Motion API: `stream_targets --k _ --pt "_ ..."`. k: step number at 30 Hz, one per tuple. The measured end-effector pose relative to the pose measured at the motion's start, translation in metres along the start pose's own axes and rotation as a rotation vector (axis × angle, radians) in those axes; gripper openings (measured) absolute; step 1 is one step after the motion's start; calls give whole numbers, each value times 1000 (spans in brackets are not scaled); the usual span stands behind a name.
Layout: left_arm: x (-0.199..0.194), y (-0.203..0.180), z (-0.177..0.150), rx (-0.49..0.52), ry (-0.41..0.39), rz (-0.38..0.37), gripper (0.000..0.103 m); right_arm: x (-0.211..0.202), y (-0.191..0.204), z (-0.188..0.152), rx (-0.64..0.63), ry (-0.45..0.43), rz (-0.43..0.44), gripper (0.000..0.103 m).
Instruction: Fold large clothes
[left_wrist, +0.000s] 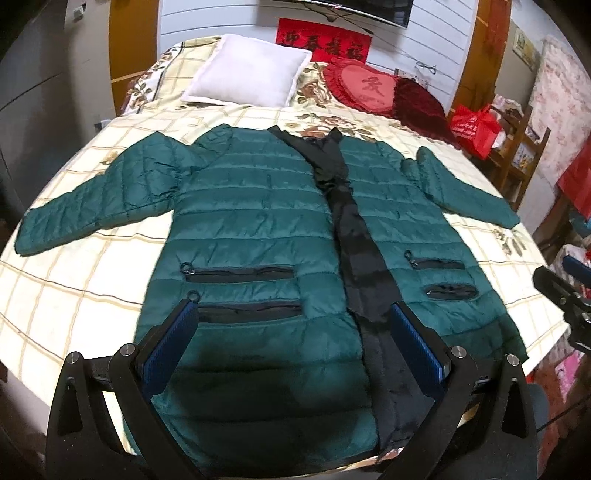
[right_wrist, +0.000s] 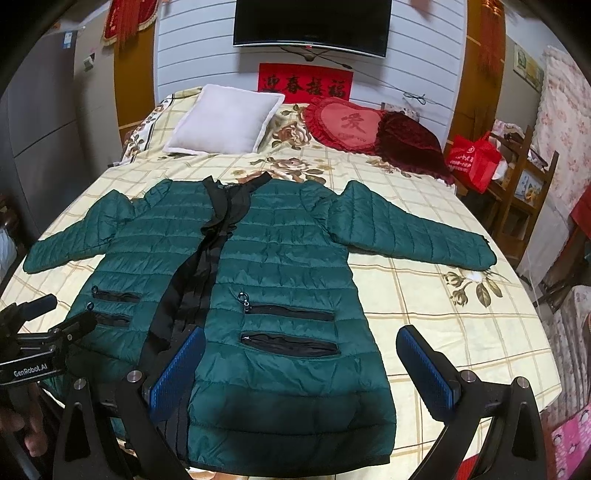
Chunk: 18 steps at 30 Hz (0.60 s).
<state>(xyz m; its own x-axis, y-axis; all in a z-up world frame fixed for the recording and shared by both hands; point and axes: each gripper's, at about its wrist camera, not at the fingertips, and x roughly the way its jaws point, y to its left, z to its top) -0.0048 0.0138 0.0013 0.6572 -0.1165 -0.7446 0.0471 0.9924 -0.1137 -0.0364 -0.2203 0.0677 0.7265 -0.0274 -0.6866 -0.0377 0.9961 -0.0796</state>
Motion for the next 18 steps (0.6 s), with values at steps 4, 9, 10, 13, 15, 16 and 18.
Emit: stream_targets --k 4,9,10,13,15,16,18 --pt "0 1 -2 2 -3 5 103 -1 0 0 6 -10 7 102" --pt "0 3 0 -9 -2 -8 103 -1 0 1 9 -10 6 102" --pt "0 3 0 -15 2 -14 103 0 1 1 11 -9 9 103" --pt "2 4 0 -23 11 -29 103 1 4 2 2 14 7 102" --pt "2 4 0 -18 11 -27 103 2 4 2 -8 30 1 102" --pt "3 4 0 -16 11 -27 103 3 5 2 -16 42 -4 103" --pt "3 4 1 -18 12 -30 103 4 6 3 -27 55 -10 103"
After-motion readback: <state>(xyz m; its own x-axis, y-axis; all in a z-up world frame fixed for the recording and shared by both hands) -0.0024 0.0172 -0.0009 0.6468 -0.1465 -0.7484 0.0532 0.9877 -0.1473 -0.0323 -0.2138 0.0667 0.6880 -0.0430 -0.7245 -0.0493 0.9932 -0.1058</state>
